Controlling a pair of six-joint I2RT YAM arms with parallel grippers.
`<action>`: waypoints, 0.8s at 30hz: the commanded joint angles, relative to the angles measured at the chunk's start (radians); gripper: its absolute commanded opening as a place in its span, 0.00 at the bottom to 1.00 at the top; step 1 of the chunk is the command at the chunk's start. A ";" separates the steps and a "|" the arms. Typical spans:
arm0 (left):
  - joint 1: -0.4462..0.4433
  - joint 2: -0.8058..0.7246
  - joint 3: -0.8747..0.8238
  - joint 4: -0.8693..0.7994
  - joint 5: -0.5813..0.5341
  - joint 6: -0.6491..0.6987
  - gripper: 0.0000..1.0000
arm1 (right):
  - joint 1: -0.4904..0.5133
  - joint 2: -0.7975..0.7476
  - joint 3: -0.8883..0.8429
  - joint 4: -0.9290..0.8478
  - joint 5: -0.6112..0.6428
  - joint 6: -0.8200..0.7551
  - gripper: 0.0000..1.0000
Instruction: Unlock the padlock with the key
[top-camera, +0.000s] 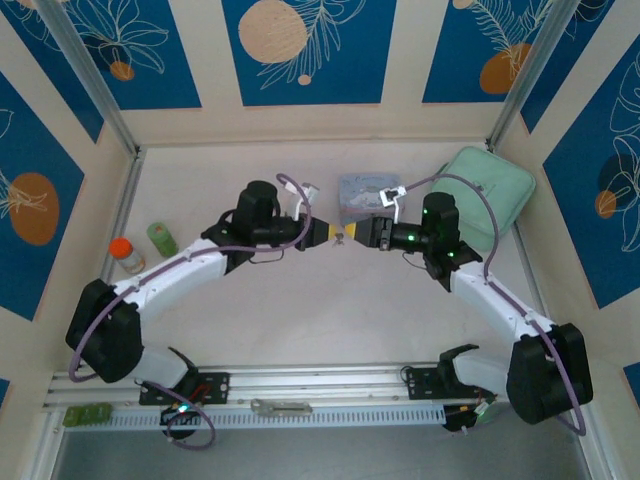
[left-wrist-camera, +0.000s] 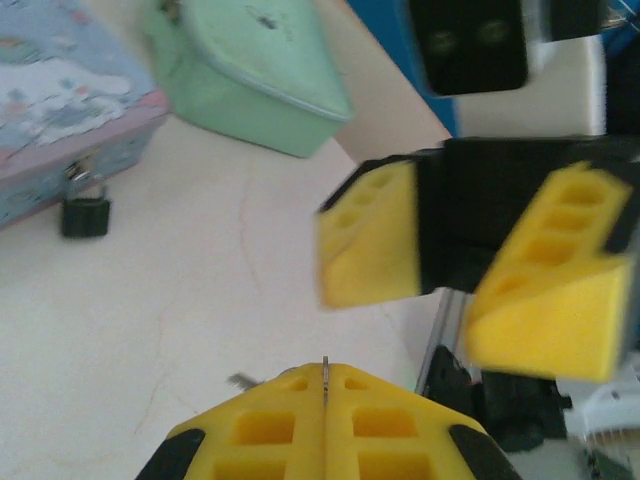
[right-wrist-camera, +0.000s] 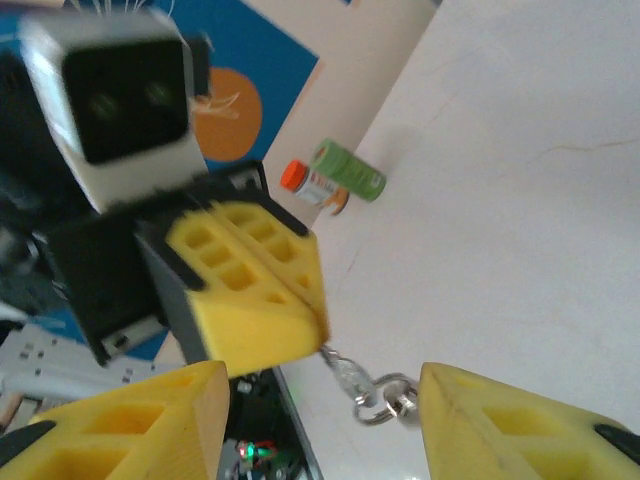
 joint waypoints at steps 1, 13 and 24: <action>0.005 0.029 0.095 -0.279 0.116 0.199 0.00 | 0.012 0.021 -0.005 0.024 -0.089 -0.058 0.49; 0.005 -0.006 0.053 -0.152 0.116 0.129 0.00 | 0.055 0.070 -0.020 0.151 -0.145 -0.017 0.32; 0.014 -0.045 -0.018 -0.031 0.092 0.055 0.00 | 0.055 0.057 -0.053 0.118 -0.131 -0.032 0.39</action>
